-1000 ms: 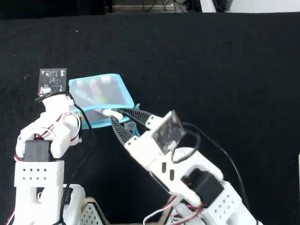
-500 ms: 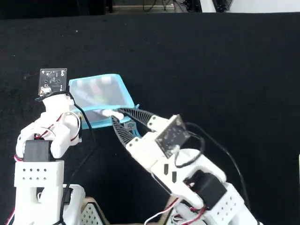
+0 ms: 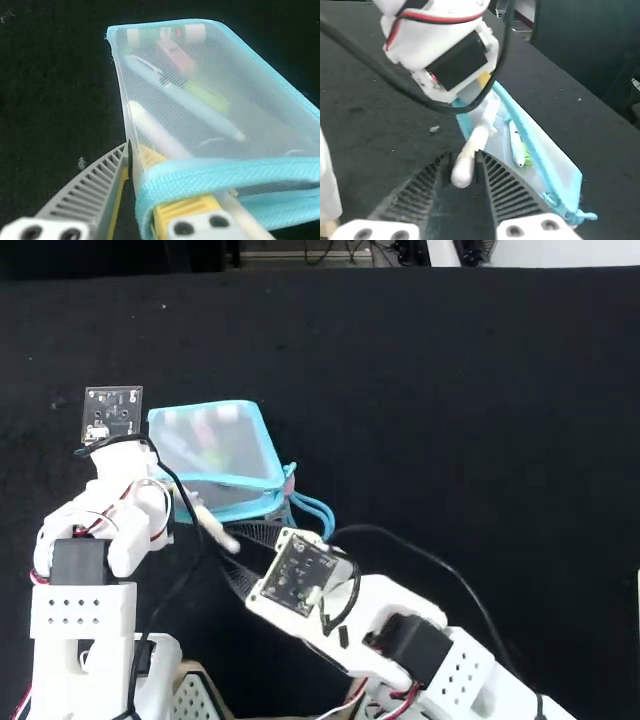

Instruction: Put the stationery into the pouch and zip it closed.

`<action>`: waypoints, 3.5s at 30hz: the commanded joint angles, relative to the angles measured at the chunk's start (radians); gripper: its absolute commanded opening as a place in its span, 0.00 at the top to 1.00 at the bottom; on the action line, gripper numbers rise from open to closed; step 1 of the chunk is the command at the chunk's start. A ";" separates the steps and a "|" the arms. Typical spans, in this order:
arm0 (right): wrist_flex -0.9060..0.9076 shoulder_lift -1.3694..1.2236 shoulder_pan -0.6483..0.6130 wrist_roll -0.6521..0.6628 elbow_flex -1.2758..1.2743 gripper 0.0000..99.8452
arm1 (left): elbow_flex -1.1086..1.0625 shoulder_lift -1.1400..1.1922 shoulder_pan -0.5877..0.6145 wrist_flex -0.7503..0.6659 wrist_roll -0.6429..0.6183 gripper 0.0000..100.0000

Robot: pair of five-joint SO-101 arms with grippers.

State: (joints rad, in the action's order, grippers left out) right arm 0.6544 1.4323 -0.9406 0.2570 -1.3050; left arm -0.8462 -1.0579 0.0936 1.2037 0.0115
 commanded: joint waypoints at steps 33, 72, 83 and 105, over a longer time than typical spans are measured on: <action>-0.213 -0.004 0.287 -0.083 -0.231 0.76 | 0.025 -0.012 0.008 -0.009 0.005 0.97; -0.350 -0.007 0.600 -0.083 -0.216 0.99 | -0.015 -0.012 0.007 -0.069 0.005 0.97; -0.172 -0.015 0.302 -0.077 -0.188 0.87 | -0.013 -0.012 0.012 -0.072 0.002 0.97; -0.397 -0.016 0.299 -0.084 -0.331 0.73 | -0.016 -0.250 0.127 -0.049 -0.046 0.97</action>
State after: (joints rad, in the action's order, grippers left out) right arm 0.2816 1.4170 -0.6352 0.1803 -1.6425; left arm -0.8800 -1.1822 0.2041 1.1531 -0.0222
